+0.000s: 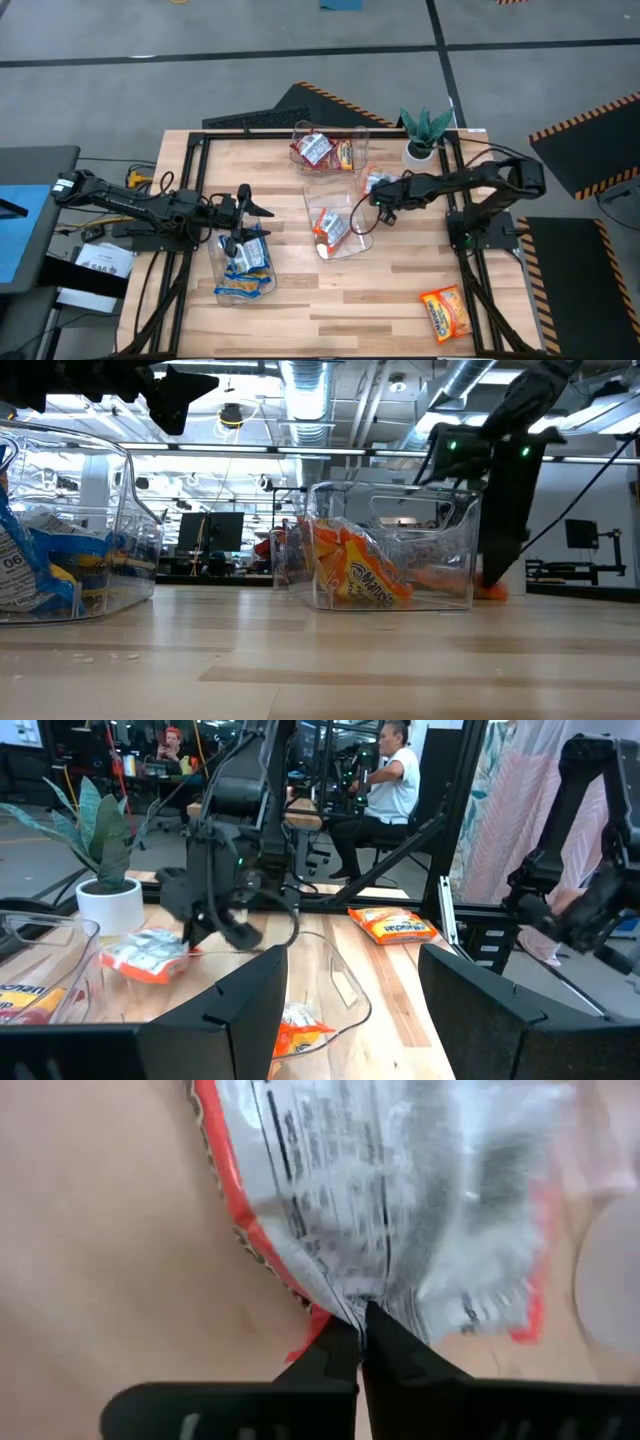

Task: Sort Maruchan noodles
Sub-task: Put the top orange noodle pack into the middle transparent bin, then put the orange noodle pack into the middle transparent bin

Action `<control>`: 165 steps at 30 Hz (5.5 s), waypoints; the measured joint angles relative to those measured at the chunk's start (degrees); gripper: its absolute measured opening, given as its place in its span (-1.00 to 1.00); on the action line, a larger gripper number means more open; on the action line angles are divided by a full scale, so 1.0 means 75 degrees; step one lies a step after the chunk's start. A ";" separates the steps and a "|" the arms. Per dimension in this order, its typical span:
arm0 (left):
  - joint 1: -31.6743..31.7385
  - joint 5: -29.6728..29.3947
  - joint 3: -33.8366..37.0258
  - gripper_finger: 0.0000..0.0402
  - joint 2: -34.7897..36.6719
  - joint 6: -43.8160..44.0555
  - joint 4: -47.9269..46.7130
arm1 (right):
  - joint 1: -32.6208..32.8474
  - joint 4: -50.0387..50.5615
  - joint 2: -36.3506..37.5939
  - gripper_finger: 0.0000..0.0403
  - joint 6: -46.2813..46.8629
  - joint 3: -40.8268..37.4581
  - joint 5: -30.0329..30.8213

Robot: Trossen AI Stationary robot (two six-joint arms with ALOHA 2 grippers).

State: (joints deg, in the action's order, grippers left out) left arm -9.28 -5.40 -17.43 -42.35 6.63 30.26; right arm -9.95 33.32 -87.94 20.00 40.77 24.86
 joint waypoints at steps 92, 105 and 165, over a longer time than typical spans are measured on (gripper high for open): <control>0.0006 -0.0993 -0.0003 0.08 0.0006 -0.0408 -0.0411 | 0.7137 0.4818 -0.2899 0.15 1.1016 0.4345 -0.5433; 0.0006 -0.0993 -0.0003 0.08 0.0006 -0.0400 -0.0432 | 0.7003 0.5457 -0.3572 -0.05 1.0260 0.4342 -0.6082; 0.0006 -0.0398 -0.0015 0.08 0.2852 -0.0319 -0.2352 | 0.3423 0.5494 -0.3186 -0.55 0.3629 0.7143 0.2070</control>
State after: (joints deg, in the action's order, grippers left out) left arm -9.23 -8.39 -17.54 -20.96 4.24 12.62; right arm 15.72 74.52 -111.84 47.22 94.35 40.38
